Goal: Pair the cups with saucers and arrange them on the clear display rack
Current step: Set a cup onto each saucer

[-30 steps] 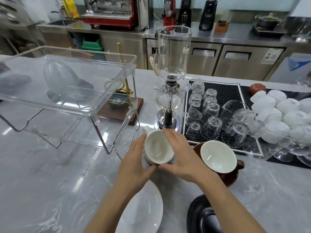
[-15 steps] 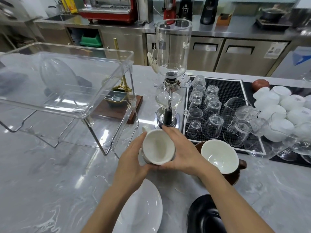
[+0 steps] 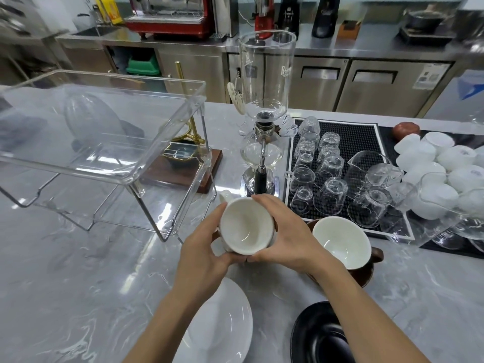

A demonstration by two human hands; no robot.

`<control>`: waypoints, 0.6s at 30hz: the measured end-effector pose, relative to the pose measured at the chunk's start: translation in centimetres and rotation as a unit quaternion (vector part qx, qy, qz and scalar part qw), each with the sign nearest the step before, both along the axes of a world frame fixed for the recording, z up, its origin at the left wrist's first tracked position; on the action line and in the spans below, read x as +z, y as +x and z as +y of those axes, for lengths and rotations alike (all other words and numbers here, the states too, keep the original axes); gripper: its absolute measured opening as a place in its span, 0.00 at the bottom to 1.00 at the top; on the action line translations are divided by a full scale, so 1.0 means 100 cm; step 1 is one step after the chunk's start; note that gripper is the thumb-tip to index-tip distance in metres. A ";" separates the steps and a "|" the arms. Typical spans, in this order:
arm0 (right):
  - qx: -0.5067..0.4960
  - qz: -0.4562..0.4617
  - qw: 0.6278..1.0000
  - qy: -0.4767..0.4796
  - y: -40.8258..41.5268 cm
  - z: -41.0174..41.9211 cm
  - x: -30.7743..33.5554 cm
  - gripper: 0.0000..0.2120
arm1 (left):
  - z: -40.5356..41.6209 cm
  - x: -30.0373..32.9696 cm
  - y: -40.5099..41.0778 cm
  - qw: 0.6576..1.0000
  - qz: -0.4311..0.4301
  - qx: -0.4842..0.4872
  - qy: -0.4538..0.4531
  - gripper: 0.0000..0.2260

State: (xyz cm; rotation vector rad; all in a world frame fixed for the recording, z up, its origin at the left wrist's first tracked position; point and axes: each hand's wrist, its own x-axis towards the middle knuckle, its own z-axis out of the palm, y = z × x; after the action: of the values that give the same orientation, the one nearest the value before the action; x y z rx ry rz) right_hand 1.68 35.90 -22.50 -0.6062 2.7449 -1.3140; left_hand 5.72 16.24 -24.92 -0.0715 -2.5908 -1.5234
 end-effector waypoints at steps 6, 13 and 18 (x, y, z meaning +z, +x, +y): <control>0.001 0.017 1.000 -0.015 0.010 0.006 0.005 0.51 | 0.001 0.009 0.007 0.999 0.038 -0.012 -0.012 0.45; -0.007 0.019 0.999 -0.040 0.026 0.004 0.014 0.49 | 0.003 0.018 0.021 0.997 0.037 -0.004 0.068 0.44; -0.008 -0.001 0.999 -0.054 0.038 0.003 0.017 0.52 | 0.001 0.019 0.032 0.994 0.026 0.006 0.106 0.43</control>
State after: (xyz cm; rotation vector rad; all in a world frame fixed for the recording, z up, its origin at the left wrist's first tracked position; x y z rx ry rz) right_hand 5.50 36.23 -20.80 -0.5912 2.6965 -1.4729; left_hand 8.92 16.37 -23.02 -0.0742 -2.3701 -1.7565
